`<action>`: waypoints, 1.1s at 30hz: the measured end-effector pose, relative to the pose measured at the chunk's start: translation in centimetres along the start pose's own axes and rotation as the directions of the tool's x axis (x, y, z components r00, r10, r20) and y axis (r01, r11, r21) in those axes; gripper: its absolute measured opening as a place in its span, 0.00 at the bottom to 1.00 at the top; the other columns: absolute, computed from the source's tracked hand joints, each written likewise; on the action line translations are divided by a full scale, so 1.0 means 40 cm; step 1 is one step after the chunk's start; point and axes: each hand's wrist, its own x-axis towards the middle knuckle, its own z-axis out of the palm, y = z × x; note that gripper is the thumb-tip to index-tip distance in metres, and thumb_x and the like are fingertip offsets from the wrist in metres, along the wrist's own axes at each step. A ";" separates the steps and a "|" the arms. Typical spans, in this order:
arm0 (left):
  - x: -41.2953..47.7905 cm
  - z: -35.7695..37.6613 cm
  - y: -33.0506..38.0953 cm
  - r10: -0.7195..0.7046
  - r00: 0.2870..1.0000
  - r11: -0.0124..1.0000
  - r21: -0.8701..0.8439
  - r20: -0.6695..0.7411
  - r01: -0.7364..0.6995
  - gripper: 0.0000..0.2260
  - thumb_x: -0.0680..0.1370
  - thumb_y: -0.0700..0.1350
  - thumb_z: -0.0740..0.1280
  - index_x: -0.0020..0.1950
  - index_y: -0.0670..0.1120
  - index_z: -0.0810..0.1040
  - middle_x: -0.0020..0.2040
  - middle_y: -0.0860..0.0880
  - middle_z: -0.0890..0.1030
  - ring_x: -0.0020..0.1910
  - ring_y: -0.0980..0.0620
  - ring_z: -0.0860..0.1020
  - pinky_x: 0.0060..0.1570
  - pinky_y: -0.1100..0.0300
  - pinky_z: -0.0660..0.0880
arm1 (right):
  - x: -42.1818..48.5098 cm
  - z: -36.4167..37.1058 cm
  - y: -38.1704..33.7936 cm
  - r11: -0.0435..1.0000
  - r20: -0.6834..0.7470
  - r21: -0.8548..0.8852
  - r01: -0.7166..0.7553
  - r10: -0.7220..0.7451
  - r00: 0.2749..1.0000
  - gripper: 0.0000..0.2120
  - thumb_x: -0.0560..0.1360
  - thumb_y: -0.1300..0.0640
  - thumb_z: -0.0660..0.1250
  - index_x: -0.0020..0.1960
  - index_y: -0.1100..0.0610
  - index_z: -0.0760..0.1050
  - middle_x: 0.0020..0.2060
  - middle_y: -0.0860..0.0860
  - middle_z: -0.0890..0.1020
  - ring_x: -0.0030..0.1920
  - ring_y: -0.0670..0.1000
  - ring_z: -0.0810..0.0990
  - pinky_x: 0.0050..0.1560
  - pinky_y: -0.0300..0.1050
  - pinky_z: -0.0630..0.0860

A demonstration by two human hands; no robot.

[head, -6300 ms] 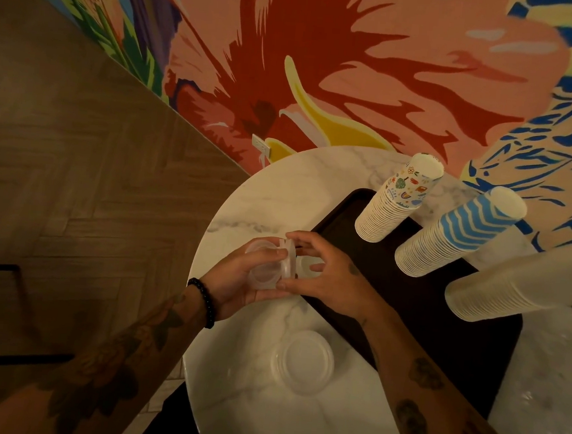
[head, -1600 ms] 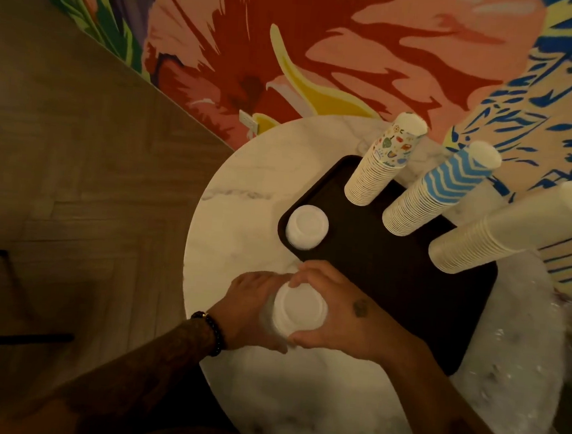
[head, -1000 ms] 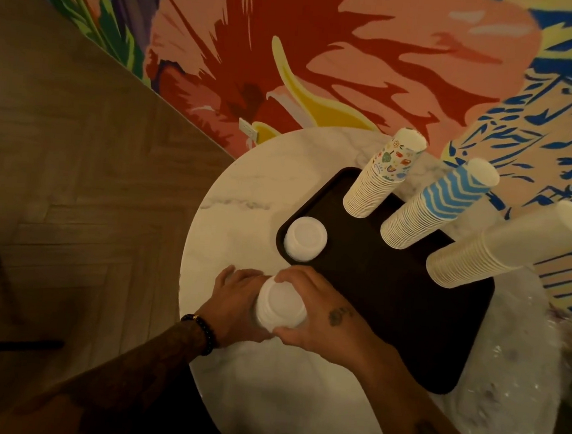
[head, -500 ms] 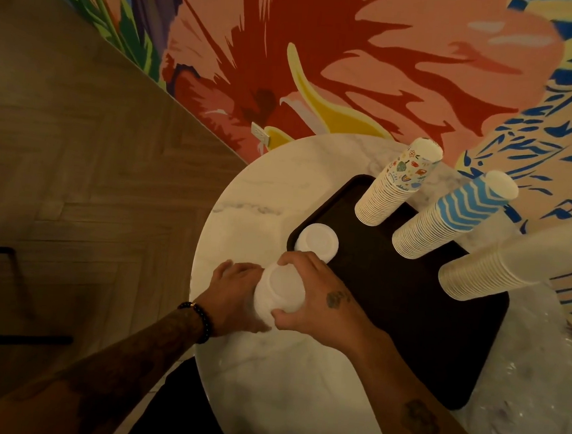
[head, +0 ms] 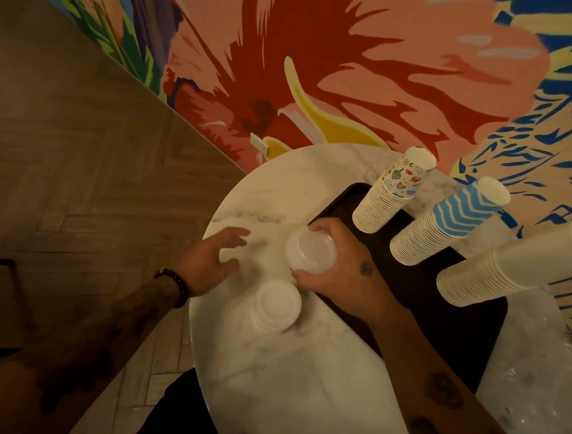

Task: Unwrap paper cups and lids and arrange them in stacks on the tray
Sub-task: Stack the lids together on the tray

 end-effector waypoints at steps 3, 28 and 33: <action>0.034 -0.021 0.098 -0.149 0.987 0.914 -0.389 -0.052 0.118 0.15 0.79 0.44 0.70 0.65 0.52 0.75 0.58 0.49 0.82 0.59 0.53 0.79 0.59 0.61 0.75 | 0.039 -0.008 -0.026 0.999 -0.041 0.032 0.009 -0.008 0.999 0.32 0.65 0.50 0.81 0.62 0.42 0.67 0.60 0.43 0.73 0.59 0.45 0.73 0.56 0.40 0.72; 0.067 -0.010 0.218 -0.111 0.910 0.253 -0.875 0.399 0.414 0.25 0.74 0.50 0.73 0.69 0.45 0.76 0.69 0.38 0.75 0.64 0.39 0.78 0.54 0.48 0.81 | 0.103 0.015 -0.020 0.890 0.027 0.451 -0.073 0.068 0.997 0.29 0.66 0.45 0.80 0.64 0.44 0.73 0.62 0.43 0.79 0.63 0.46 0.79 0.62 0.52 0.80; 0.067 -0.001 0.210 -0.139 0.905 0.221 -0.878 0.403 0.425 0.29 0.71 0.49 0.75 0.70 0.45 0.74 0.70 0.38 0.74 0.64 0.38 0.78 0.53 0.47 0.81 | 0.098 0.005 -0.008 0.826 -0.015 0.562 -0.047 0.067 0.998 0.23 0.72 0.60 0.77 0.64 0.51 0.74 0.62 0.49 0.80 0.61 0.50 0.81 0.54 0.45 0.81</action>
